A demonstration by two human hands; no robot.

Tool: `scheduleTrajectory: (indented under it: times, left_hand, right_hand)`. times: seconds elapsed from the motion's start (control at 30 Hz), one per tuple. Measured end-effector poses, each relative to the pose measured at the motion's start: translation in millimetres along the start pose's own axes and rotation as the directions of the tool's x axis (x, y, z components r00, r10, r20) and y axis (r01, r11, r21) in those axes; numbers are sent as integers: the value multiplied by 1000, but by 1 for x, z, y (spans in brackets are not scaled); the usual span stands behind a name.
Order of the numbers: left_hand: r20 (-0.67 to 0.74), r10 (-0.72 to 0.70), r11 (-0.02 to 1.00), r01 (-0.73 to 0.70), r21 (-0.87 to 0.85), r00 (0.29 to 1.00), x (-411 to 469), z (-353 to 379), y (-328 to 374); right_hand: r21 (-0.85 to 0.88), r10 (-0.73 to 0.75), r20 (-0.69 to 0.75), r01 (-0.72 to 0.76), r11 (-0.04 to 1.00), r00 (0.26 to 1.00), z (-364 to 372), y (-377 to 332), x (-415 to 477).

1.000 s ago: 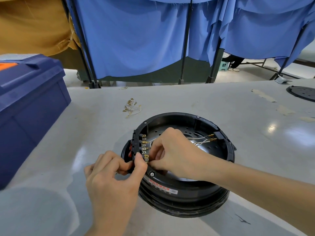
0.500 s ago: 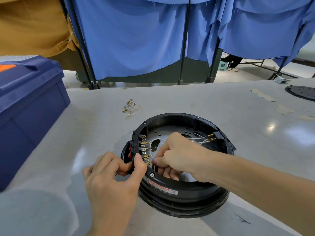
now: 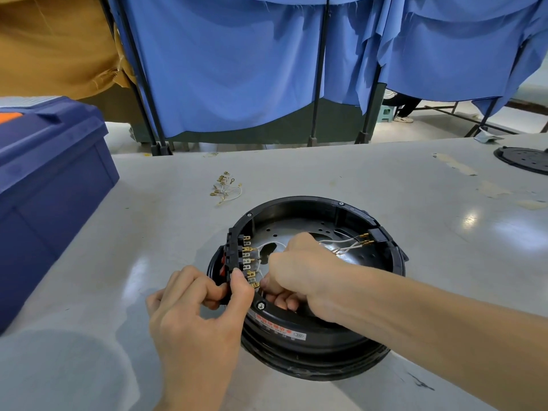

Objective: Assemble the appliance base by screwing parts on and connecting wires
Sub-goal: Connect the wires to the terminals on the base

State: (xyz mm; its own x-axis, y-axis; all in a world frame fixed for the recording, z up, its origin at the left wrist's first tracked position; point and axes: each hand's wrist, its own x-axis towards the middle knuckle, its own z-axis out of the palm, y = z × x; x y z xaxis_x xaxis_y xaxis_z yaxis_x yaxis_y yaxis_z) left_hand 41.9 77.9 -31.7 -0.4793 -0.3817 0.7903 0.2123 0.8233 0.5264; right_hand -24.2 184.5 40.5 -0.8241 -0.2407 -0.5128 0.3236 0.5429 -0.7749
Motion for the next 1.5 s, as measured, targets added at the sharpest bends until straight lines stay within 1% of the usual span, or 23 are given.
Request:
scheduleTrajectory:
  times: [0.2, 0.33, 0.4, 0.53, 0.67, 0.77, 0.87, 1.0, 1.1, 1.2, 1.23, 1.27, 1.4, 1.5]
  left_hand:
    - [0, -15, 1000, 15, -13, 1000, -1, 0, 0]
    - [0, -8, 1000, 8, 21, 1000, 2, -1, 0]
    - [4, -32, 999, 32, 14, 999, 3, -2, -2]
    - [20, -72, 997, 73, -26, 997, 2, -2, -2]
    - [13, -30, 997, 31, -67, 999, 2, -1, -3]
    - [13, -16, 997, 17, -74, 1000, 2, 0, -2]
    - [10, -20, 997, 20, -72, 1000, 2, 1, -1]
    - [11, -8, 997, 9, -82, 1000, 4, -1, -2]
    - [36, -62, 997, 63, -37, 997, 6, -4, -1]
    - [83, -242, 967, 248, -66, 967, 4, -4, 0]
    - [96, -284, 953, 292, -85, 954, 4, -2, 0]
    - [107, -292, 949, 302, -94, 951, 4, -1, -1]
    - [110, -194, 973, 206, -107, 975, 5, 0, -2]
    - [93, -162, 978, 173, -113, 982, 7, 1, -4]
  right_hand:
    - [-37, -12, 11, 12, 999, 1000, 0, -3, 0]
    - [-32, -21, 136, 25, 999, 990, -11, -3, -1]
    - [-30, -31, 162, 37, 999, 986, -14, 0, -1]
    - [-30, -60, 145, 65, 997, 988, -14, 3, -1]
    - [-24, -59, 84, 61, 998, 995, -9, -2, 1]
    - [-2, -22, 36, 23, 1000, 999, -3, -6, 3]
    - [24, 33, 19, -34, 999, 999, 2, -8, 4]
    - [22, 13, 52, -15, 1000, 999, -1, -6, 3]
    - [28, -25, 81, 23, 999, 996, -9, -1, 3]
    - [61, -45, 62, 41, 997, 997, -13, 6, 5]
    - [82, -50, 55, 45, 996, 997, -13, 7, 6]
    - [108, -52, 51, 46, 993, 997, -12, 7, 7]
    - [197, -27, 67, 14, 980, 997, -7, 3, 12]
    - [225, -6, 61, -8, 974, 998, -5, 1, 15]
